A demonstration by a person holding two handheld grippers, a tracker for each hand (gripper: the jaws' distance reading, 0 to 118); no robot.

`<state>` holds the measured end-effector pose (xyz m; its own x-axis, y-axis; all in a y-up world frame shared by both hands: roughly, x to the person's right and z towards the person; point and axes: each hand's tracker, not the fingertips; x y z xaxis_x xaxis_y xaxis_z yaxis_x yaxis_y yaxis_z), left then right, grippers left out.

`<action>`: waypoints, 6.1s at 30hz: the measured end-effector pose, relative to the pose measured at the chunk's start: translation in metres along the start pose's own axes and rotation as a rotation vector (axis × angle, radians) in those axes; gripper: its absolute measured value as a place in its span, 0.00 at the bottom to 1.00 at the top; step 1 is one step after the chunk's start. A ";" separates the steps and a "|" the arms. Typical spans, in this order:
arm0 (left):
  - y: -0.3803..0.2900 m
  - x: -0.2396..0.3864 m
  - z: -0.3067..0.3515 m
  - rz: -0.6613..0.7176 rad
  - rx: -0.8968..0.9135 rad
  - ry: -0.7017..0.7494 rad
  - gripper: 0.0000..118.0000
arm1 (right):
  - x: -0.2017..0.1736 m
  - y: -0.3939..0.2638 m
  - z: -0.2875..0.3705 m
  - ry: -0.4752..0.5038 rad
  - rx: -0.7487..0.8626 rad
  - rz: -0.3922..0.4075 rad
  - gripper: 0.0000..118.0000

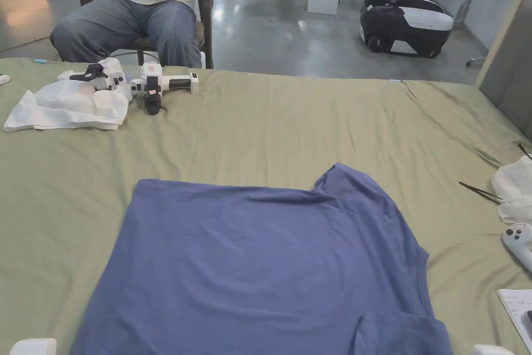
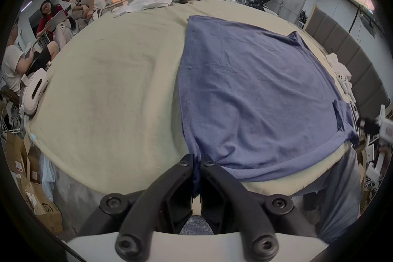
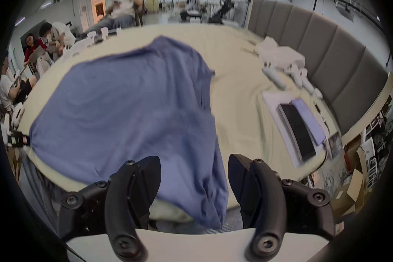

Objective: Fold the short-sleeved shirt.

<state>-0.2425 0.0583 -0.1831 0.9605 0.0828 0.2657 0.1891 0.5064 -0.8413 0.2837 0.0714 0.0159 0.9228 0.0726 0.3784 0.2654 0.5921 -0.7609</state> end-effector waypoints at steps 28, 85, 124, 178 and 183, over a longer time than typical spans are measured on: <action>0.164 0.007 -0.025 0.064 0.190 -0.046 0.00 | -0.007 0.167 -0.055 0.089 0.004 -0.002 0.07; 0.145 -0.011 -0.095 0.044 -0.014 0.034 0.64 | -0.078 0.091 0.027 0.022 0.616 -0.038 0.00; 0.099 -0.002 -0.012 -0.021 0.164 -0.059 0.00 | 0.013 0.095 -0.051 0.125 0.029 -0.042 0.06; 0.157 0.033 -0.001 -0.061 0.538 0.087 0.00 | -0.142 0.152 0.045 0.083 0.778 0.019 0.01; 0.198 -0.013 -0.068 0.005 0.291 0.052 0.00 | -0.135 0.155 0.029 0.072 0.724 0.027 0.01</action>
<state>-0.2039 0.0990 -0.3848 0.9718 0.0454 0.2314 0.1254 0.7317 -0.6700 0.1920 0.1765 -0.1386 0.9491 0.0567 0.3097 0.0138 0.9753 -0.2206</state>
